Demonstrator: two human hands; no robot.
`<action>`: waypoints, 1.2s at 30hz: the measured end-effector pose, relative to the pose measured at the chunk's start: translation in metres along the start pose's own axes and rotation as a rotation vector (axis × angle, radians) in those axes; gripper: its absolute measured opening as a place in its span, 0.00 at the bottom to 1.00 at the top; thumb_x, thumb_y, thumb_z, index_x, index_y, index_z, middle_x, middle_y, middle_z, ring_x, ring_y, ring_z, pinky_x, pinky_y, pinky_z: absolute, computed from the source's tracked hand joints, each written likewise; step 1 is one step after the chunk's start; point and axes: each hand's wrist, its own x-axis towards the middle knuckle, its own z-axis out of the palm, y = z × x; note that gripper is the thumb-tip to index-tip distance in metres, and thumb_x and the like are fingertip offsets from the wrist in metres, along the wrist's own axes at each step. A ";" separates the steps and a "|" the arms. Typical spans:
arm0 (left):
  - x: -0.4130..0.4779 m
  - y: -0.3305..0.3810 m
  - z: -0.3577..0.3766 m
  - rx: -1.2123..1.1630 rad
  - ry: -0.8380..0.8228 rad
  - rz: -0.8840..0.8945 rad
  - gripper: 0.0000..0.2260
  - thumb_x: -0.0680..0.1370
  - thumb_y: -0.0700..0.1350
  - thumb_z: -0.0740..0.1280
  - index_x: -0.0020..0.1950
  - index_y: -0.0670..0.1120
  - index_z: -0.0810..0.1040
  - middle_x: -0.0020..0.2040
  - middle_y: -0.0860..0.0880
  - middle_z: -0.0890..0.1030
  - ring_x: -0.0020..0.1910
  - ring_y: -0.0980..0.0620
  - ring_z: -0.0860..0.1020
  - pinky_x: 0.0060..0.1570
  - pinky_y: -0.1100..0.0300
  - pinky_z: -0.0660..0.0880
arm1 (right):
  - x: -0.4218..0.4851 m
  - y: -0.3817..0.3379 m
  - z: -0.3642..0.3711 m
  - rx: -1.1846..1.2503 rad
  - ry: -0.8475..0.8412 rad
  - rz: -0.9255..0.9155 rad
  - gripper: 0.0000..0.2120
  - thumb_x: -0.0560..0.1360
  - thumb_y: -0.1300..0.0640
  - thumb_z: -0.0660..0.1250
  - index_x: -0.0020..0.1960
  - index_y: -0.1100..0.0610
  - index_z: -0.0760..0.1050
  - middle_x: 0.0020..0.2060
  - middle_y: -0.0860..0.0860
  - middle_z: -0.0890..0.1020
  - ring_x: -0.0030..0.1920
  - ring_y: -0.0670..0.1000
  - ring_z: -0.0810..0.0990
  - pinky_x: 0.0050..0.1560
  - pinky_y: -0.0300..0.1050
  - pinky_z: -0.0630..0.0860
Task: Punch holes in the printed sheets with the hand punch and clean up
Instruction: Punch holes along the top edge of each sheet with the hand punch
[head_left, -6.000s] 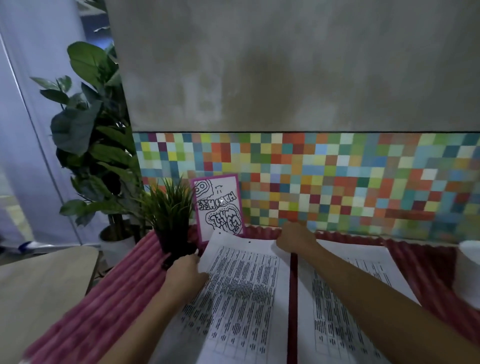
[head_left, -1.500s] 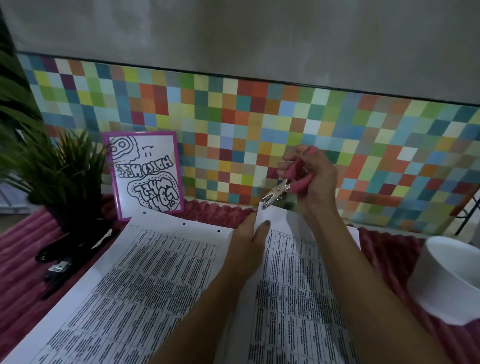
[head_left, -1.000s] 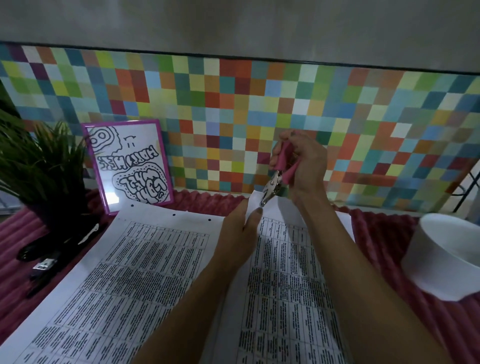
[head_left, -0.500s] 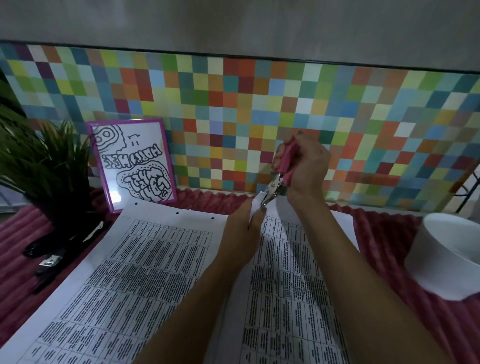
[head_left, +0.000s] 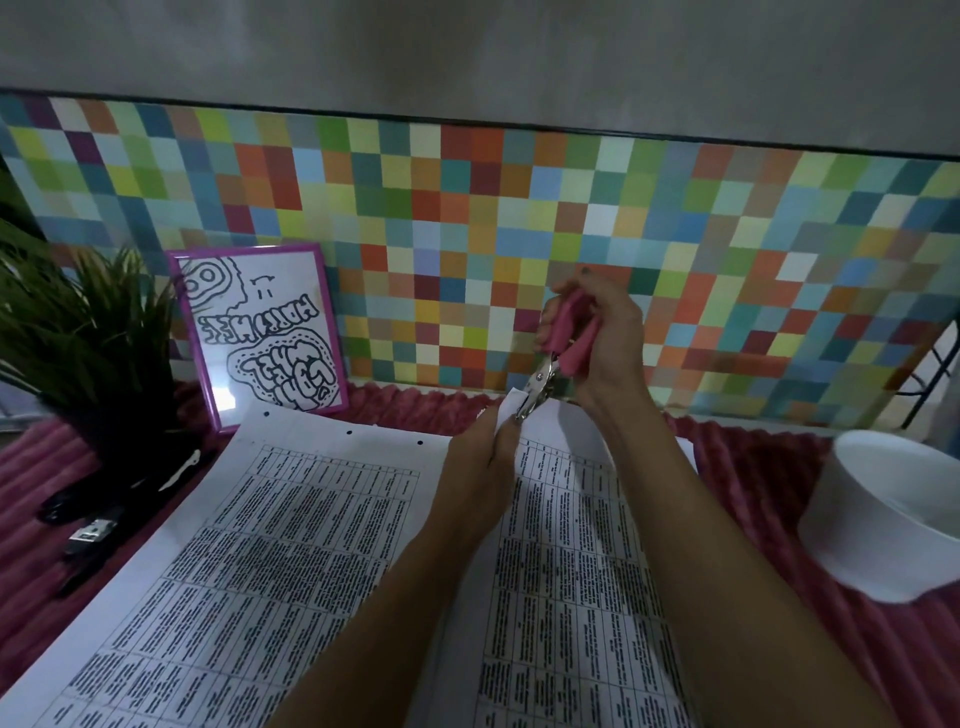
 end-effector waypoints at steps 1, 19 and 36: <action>0.000 -0.001 0.000 0.001 0.010 -0.005 0.10 0.83 0.44 0.56 0.46 0.46 0.75 0.37 0.41 0.78 0.34 0.46 0.74 0.36 0.50 0.72 | -0.001 -0.002 0.000 -0.028 -0.024 0.011 0.09 0.74 0.57 0.62 0.43 0.61 0.76 0.28 0.55 0.77 0.26 0.53 0.75 0.31 0.43 0.75; -0.002 0.000 0.000 0.047 0.031 0.007 0.14 0.82 0.43 0.57 0.37 0.48 0.67 0.30 0.49 0.68 0.29 0.53 0.65 0.31 0.54 0.64 | -0.010 -0.019 -0.022 0.047 -0.002 0.301 0.20 0.72 0.69 0.51 0.61 0.68 0.71 0.39 0.60 0.78 0.40 0.58 0.80 0.48 0.55 0.79; -0.002 -0.002 -0.002 -0.047 0.023 0.025 0.15 0.84 0.44 0.56 0.37 0.46 0.69 0.30 0.47 0.73 0.29 0.53 0.72 0.29 0.62 0.70 | -0.001 -0.026 -0.051 -0.063 0.296 0.090 0.07 0.74 0.63 0.60 0.39 0.62 0.75 0.25 0.54 0.74 0.23 0.52 0.68 0.27 0.42 0.64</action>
